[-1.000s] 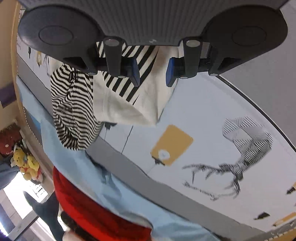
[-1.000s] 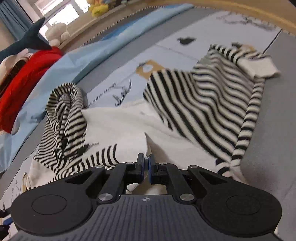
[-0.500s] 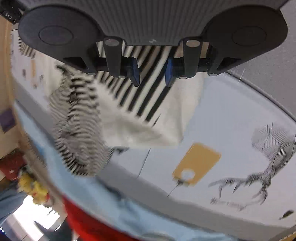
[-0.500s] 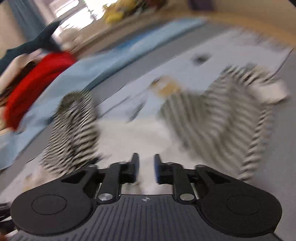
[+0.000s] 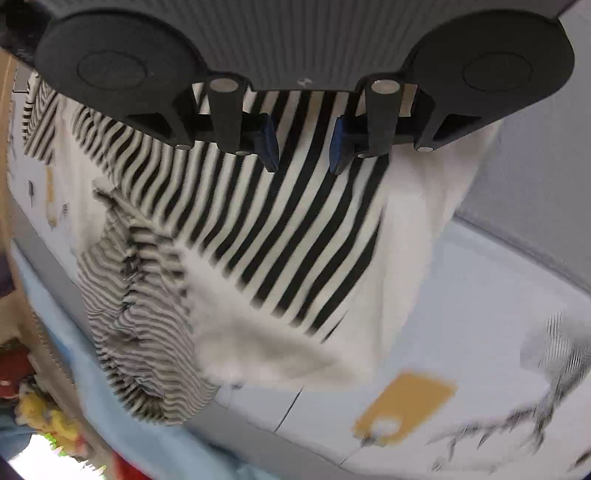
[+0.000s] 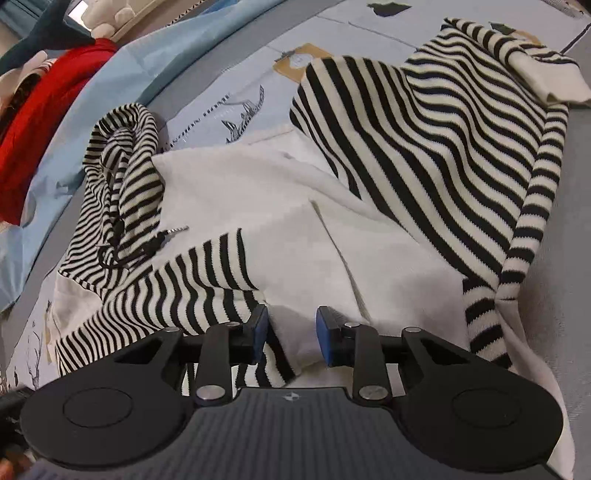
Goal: Fold small clothes
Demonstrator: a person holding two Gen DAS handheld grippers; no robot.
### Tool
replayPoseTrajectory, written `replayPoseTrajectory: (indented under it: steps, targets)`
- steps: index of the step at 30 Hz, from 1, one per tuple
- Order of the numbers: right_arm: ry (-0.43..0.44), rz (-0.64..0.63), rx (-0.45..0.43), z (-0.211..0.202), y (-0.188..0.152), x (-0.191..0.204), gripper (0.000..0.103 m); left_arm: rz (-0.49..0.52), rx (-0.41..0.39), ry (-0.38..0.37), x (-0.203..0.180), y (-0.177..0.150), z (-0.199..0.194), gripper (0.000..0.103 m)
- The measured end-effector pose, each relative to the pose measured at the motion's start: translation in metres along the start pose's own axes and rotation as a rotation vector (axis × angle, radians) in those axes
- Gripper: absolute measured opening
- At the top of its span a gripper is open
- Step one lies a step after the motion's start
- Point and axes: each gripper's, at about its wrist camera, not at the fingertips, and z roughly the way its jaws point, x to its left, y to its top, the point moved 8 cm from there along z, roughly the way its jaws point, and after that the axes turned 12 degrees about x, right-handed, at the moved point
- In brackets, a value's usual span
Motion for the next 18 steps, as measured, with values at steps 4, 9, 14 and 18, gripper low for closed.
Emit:
replayPoseTrajectory:
  steps: [4, 9, 14, 18]
  targets:
    - [0.022, -0.004, -0.049, -0.016, 0.005, 0.003, 0.031, 0.094, -0.085, 0.025, -0.025, -0.004, -0.025, 0.038]
    - [0.058, -0.013, -0.131, -0.044, 0.02, -0.004, 0.031, 0.142, -0.053, -0.006, -0.039, -0.013, -0.02, 0.04]
    - [0.058, -0.052, -0.253, -0.075, 0.048, -0.026, 0.016, 0.184, -0.08, 0.001, -0.046, -0.012, -0.026, 0.04]
    - [0.022, -0.005, -0.347, -0.103, 0.077, -0.075, 0.002, 0.235, -0.096, 0.01, -0.049, -0.019, -0.032, 0.04]
